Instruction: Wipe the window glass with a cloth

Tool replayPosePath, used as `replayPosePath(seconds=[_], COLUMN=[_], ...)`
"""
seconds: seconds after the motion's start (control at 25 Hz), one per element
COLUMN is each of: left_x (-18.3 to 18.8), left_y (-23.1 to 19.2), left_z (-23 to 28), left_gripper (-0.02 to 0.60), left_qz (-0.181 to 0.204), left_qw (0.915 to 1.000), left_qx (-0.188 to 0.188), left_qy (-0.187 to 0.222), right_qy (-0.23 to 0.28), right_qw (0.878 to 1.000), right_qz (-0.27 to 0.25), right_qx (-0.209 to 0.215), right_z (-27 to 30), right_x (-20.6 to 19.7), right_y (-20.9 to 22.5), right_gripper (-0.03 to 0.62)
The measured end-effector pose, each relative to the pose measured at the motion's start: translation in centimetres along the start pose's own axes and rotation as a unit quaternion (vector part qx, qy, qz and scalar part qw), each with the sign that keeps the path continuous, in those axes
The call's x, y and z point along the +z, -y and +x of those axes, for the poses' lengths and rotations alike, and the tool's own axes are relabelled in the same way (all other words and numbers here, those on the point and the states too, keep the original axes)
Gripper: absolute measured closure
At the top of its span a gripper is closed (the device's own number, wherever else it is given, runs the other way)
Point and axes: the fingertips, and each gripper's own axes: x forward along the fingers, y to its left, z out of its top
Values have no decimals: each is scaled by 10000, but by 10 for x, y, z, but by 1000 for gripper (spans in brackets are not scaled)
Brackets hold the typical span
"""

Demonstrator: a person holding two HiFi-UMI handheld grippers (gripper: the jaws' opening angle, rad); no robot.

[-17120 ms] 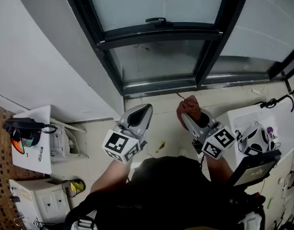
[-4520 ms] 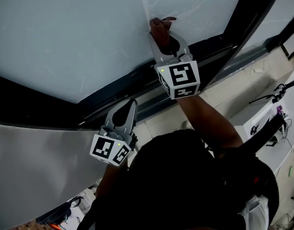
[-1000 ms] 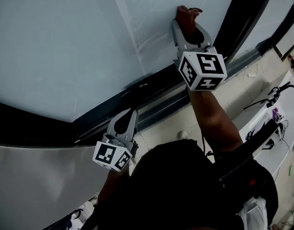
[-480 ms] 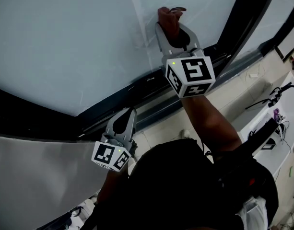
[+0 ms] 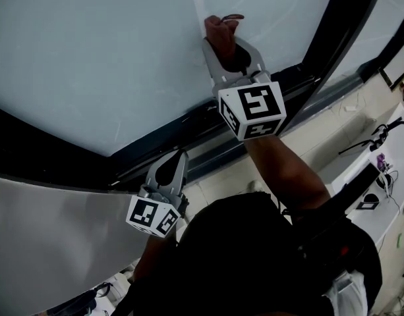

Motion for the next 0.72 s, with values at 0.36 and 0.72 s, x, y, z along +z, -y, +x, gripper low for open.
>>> replayPosePath(seconds=[0.36, 0.72], left_x=[-3, 3], left_y=[9, 35], left_z=[14, 56], left_gripper=[565, 565], left_qz=[-35, 62], left_qw=[9999, 9990], left_qx=[-153, -445], left_qy=[-42, -71], right_qy=[-145, 52], right_qw=[9969, 9959], right_qz=[241, 384], right_qx=[737, 815], right_z=[0, -27], right_x=[0, 23], right_y=[3, 66], right_gripper=[513, 511])
